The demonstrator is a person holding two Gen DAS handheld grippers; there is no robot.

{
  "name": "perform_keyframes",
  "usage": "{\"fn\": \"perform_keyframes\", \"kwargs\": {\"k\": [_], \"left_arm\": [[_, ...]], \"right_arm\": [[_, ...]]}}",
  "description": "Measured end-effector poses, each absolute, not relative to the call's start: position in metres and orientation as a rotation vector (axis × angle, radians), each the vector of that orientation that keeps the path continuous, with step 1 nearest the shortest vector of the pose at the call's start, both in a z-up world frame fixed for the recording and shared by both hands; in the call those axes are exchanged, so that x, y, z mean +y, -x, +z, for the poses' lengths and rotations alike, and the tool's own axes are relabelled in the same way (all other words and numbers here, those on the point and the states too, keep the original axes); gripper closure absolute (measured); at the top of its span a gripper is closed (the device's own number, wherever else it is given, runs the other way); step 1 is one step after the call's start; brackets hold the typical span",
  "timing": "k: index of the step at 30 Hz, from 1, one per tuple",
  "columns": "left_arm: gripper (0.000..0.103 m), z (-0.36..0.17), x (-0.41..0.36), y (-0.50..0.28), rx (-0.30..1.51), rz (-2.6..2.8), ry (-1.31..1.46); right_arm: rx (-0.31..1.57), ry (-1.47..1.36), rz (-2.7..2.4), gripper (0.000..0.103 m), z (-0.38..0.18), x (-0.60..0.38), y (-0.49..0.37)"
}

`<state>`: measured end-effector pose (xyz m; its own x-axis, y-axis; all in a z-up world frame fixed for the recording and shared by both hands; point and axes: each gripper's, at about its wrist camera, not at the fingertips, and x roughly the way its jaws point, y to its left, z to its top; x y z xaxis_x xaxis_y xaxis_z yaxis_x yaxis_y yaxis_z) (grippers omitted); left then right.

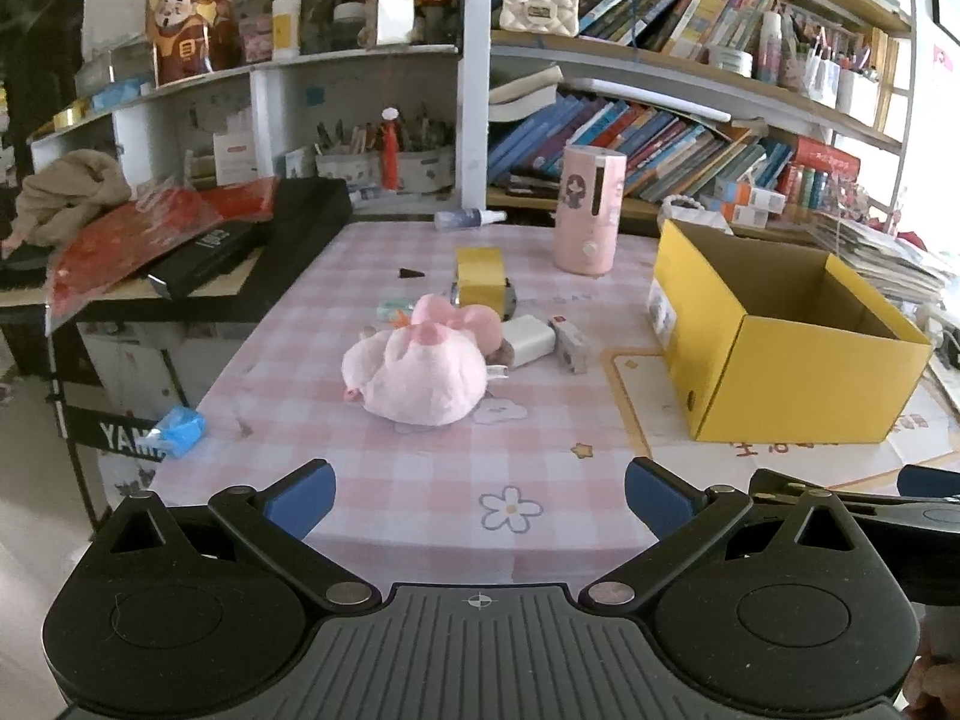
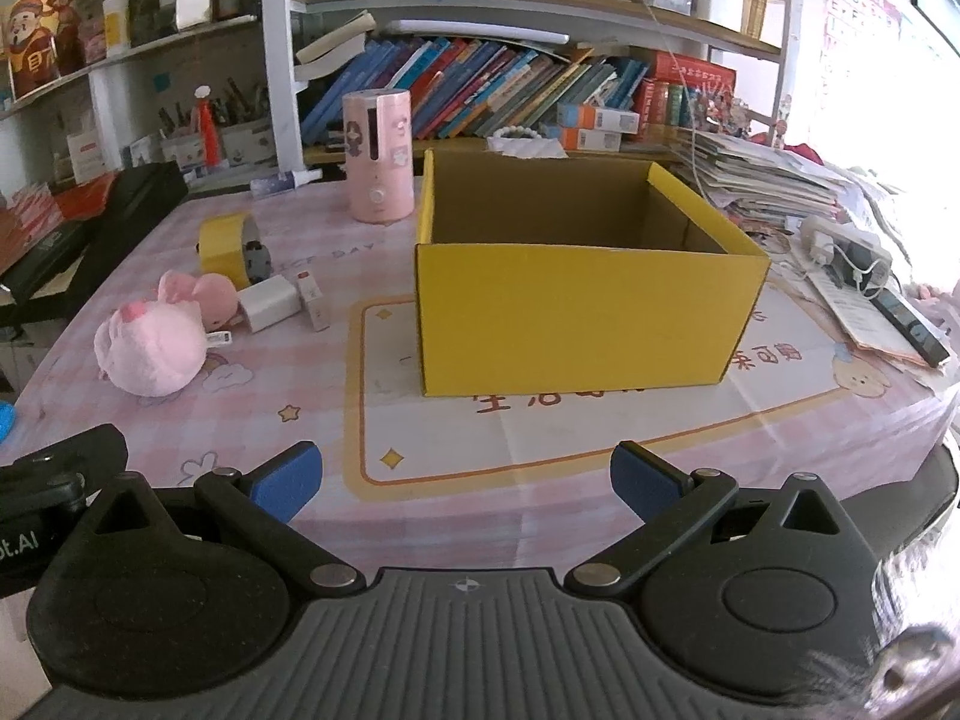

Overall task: Organize objects
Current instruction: 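Grasp the pink plush with the left tool while the right tool grasps the small white box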

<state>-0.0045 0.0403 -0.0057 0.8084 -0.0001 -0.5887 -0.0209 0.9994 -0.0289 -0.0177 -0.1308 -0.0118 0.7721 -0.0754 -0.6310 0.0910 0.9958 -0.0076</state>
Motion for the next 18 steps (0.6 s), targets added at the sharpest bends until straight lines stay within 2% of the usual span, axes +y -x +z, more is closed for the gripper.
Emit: {"fn": "perform_keyframes", "kwargs": {"k": [9, 16, 18], "left_arm": [[0.001, -0.009, 0.055, -0.003, 0.619, 0.055, 0.043], [0.003, -0.012, 0.073, -0.019, 0.624, 0.124, 0.079], [0.006, -0.013, 0.078, -0.025, 0.628, 0.137, 0.09]], "right_arm": [[0.689, -0.019, -0.01, 0.004, -0.015, -0.119, 0.004], [0.693, -0.015, 0.085, 0.037, -0.015, -0.105, -0.018], [0.694, -0.017, 0.102, 0.041, -0.016, -0.102, -0.026]]}}
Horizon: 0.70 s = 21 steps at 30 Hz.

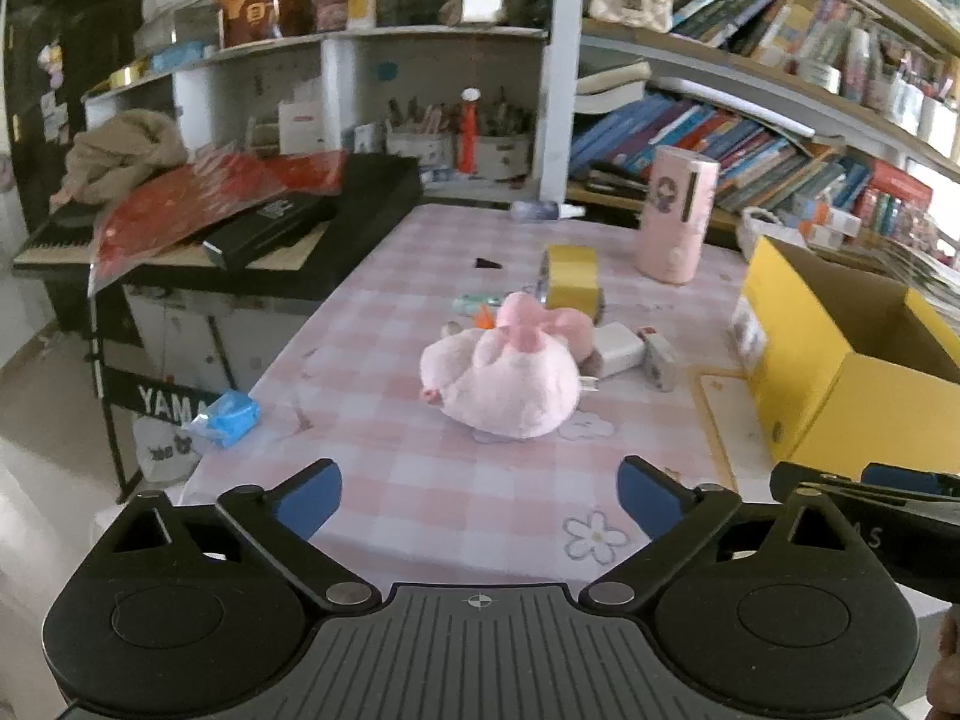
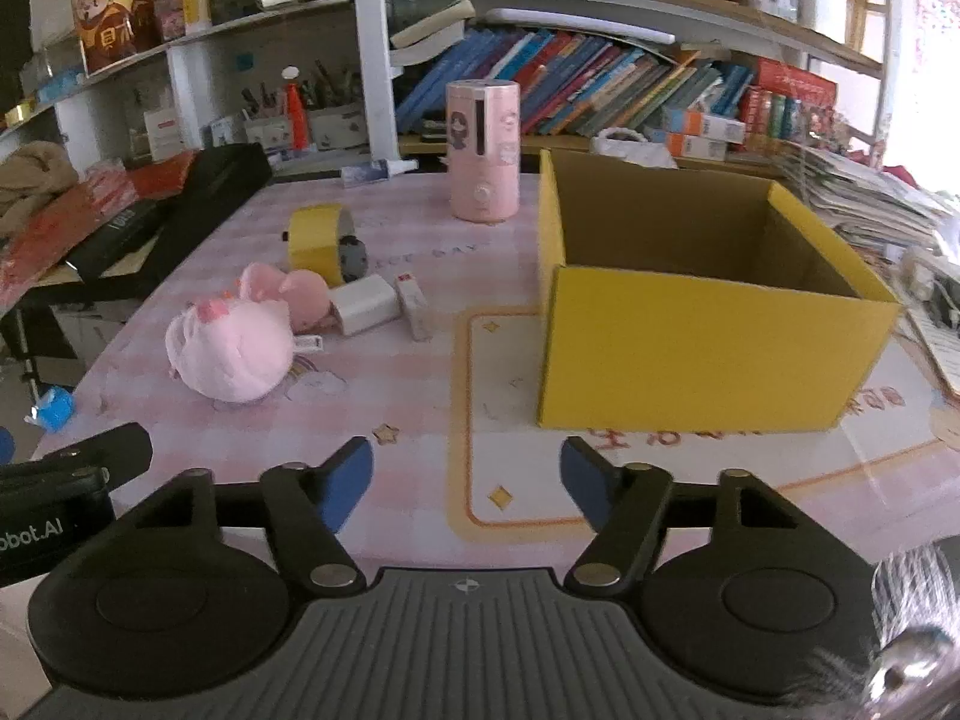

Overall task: Organize objects
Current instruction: 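Grasp the pink plush with the left tool while the right tool grasps the small white box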

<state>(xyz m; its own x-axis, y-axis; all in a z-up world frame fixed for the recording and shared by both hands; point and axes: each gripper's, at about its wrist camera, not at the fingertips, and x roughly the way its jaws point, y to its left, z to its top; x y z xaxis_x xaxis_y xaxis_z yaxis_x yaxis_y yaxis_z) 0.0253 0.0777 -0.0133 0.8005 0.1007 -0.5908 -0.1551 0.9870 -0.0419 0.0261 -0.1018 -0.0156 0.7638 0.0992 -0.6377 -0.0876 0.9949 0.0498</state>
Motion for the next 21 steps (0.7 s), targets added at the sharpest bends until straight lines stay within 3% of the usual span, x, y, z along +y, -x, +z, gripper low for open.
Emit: {"fn": "perform_keyframes", "kwargs": {"k": [5, 13, 21], "left_arm": [[0.015, -0.017, 0.085, -0.043, 0.65, 0.155, 0.096], [0.019, -0.02, 0.087, -0.081, 0.661, 0.165, 0.095], [0.014, -0.028, 0.079, -0.126, 0.696, 0.129, 0.066]], "right_arm": [[0.689, -0.018, 0.168, 0.049, -0.015, -0.094, -0.048], [0.662, -0.023, 0.235, 0.058, -0.01, -0.085, -0.096], [0.695, 0.001, 0.262, 0.062, -0.017, -0.079, -0.149]]}}
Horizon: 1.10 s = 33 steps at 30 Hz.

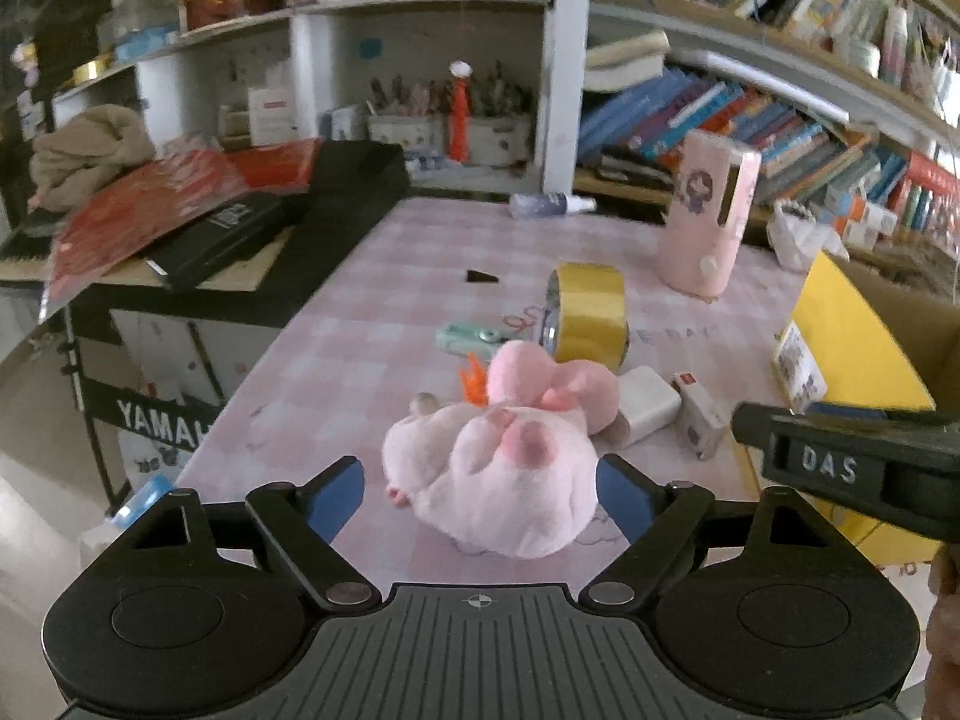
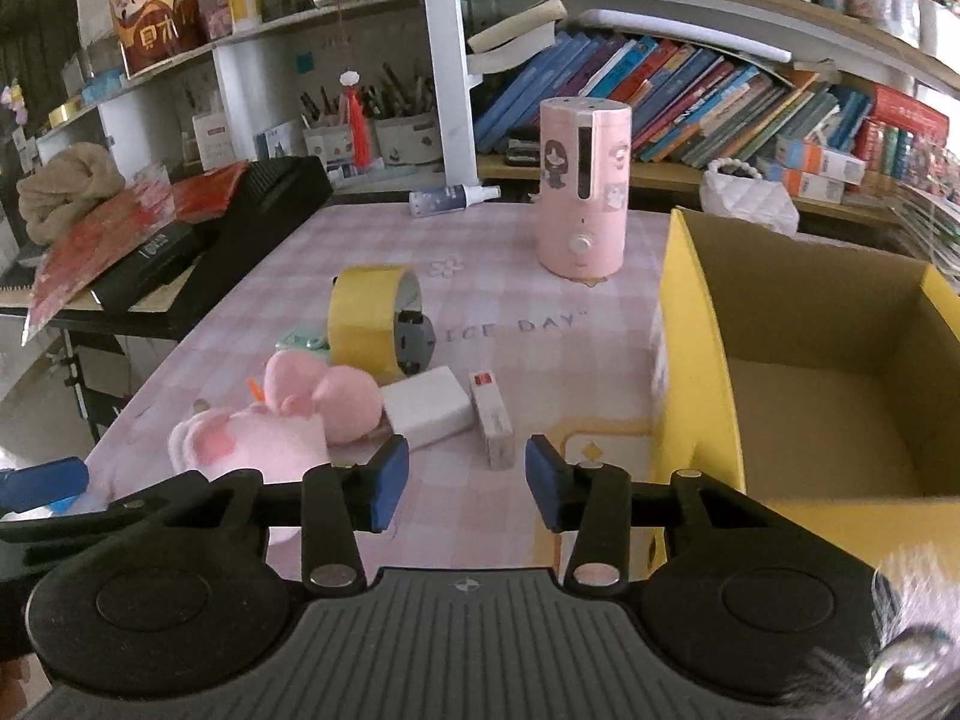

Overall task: Organize objects
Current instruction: 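Grasp the pink plush with the left tool while the right tool grasps the small white box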

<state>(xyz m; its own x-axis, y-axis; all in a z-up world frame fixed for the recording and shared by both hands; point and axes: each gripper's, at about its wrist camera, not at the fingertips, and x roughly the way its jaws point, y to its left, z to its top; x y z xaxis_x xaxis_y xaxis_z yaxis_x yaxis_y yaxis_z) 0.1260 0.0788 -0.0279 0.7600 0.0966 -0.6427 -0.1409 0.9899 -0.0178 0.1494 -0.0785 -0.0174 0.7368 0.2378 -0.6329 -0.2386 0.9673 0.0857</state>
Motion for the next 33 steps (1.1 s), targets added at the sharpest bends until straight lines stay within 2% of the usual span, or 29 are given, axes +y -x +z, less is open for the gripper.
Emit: {"fn": "perform_keyframes", "kwargs": {"k": [6, 18, 23, 26, 29, 33], "left_arm": [[0.007, -0.039, 0.076, -0.153, 0.743, 0.143, 0.046], [0.001, -0.061, 0.071, -0.193, 0.83, 0.143, -0.015], [0.0, -0.069, 0.067, -0.198, 0.848, 0.146, -0.056], [0.0, -0.075, 0.069, -0.202, 0.862, 0.15, -0.051], [0.001, -0.081, 0.077, -0.204, 0.912, 0.146, 0.02], [0.008, -0.075, 0.08, -0.197, 0.889, 0.142, 0.046]], "right_arm": [[0.73, 0.034, 0.267, 0.061, -0.027, -0.072, -0.182], [0.848, 0.092, 0.234, 0.059, -0.059, -0.061, -0.237], [0.923, 0.105, 0.252, 0.07, -0.076, -0.059, -0.247], [0.913, 0.104, 0.277, 0.088, -0.078, -0.062, -0.247], [0.893, 0.072, 0.277, 0.089, -0.074, -0.067, -0.244], [0.824, 0.057, 0.281, 0.089, -0.061, -0.071, -0.234]]}}
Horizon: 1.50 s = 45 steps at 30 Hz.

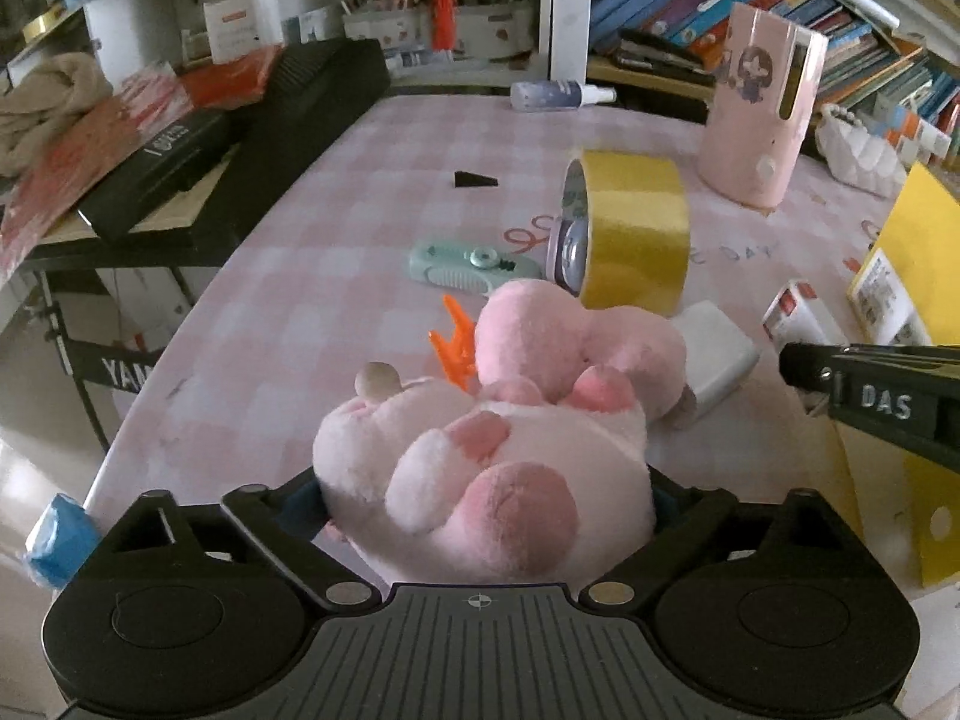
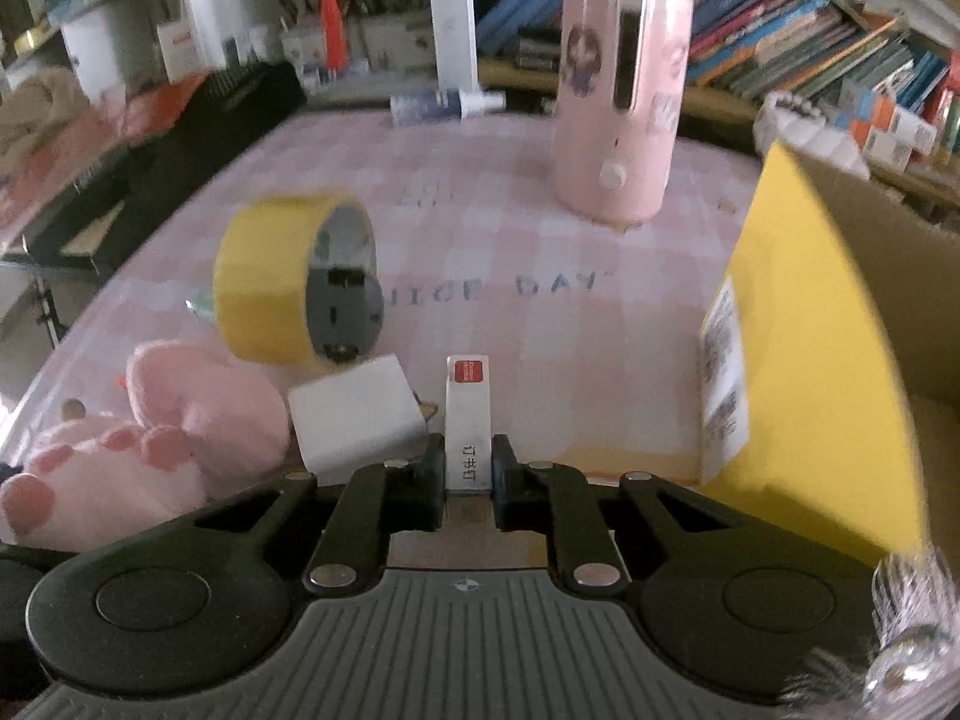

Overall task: Organize objects
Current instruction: 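Grasp the pink plush with the left tool while the right tool grasps the small white box, then carry the pink plush and small white box over the yellow box with both tools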

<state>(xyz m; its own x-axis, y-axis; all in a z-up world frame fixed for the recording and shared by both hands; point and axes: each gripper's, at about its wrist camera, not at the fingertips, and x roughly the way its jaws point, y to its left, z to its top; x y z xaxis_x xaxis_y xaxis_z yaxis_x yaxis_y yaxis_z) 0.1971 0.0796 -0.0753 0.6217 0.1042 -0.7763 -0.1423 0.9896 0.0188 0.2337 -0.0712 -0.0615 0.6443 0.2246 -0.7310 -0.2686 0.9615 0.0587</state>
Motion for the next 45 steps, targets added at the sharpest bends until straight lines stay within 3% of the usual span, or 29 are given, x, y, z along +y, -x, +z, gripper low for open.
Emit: {"fn": "perform_keyframes", "kwargs": {"k": [18, 45], "left_arm": [[0.008, 0.008, 0.088, -0.098, 0.595, -0.014, 0.102], [0.008, 0.0, 0.051, 0.0, 0.654, -0.279, 0.009]], "right_arm": [[0.658, 0.027, 0.287, 0.089, 0.001, -0.09, -0.138], [0.733, -0.118, 0.046, 0.089, -0.013, -0.137, 0.011]]}}
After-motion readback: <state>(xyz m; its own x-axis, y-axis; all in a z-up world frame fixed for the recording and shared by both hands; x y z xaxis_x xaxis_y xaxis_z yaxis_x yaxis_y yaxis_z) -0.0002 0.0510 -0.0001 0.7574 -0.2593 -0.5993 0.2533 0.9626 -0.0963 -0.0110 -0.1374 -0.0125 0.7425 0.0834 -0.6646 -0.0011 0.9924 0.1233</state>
